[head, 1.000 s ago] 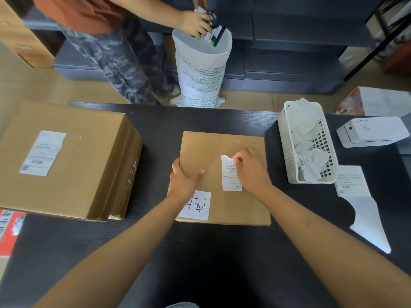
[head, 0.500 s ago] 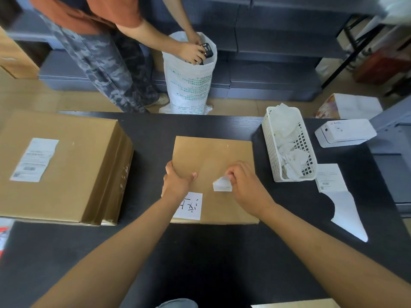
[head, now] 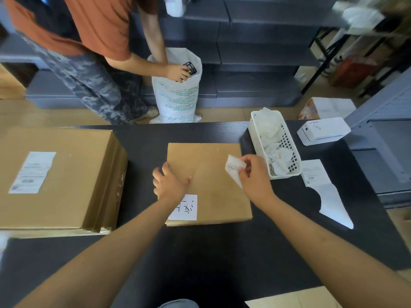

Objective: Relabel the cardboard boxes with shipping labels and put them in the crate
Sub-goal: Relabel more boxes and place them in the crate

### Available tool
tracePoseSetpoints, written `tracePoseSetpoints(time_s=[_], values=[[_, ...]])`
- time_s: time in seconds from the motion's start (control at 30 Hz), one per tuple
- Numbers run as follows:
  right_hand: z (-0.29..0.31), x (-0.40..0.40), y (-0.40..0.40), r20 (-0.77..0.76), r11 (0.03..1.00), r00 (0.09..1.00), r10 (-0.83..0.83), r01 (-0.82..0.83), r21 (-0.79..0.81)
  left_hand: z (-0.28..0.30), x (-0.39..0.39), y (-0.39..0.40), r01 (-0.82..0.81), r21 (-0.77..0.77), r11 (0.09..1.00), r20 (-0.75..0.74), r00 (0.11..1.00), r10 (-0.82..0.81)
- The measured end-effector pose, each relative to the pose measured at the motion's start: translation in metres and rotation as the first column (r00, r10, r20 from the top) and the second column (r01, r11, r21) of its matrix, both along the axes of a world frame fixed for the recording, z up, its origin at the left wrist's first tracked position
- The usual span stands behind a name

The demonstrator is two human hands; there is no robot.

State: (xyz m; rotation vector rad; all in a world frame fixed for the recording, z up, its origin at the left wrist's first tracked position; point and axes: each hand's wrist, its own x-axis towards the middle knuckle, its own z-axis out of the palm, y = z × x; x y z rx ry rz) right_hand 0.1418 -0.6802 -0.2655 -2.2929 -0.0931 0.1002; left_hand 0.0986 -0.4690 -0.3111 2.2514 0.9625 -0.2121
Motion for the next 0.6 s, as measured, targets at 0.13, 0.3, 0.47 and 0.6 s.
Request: tracePoseSetpoints(time_s=[0.13, 0.3, 0.47, 0.6], values=[[-0.005, -0.009, -0.013, -0.099, 1.0, 0.995, 0.003, -0.004, -0.016, 0.003, 0.002, -0.006, 0.198, 0.183, 0.963, 0.058, 0.976, -0.212], [-0.001, -0.003, -0.036, -0.085, 0.998, 0.996, -0.002, -0.003, -0.064, 0.021, 0.011, -0.024, 0.551, 0.444, 0.707, -0.113, 0.817, -0.565], [-0.004, 0.009, -0.079, -0.085, 0.992, 0.996, -0.039, 0.028, -0.12, 0.038, 0.027, -0.062, 0.695, 0.487, 0.529, -0.232, 0.687, -0.689], [-0.013, 0.029, -0.127, -0.099, 0.985, 0.993, -0.06, 0.043, -0.167, 0.043, 0.038, -0.101, 0.718, 0.494, 0.49, -0.25, 0.657, -0.711]])
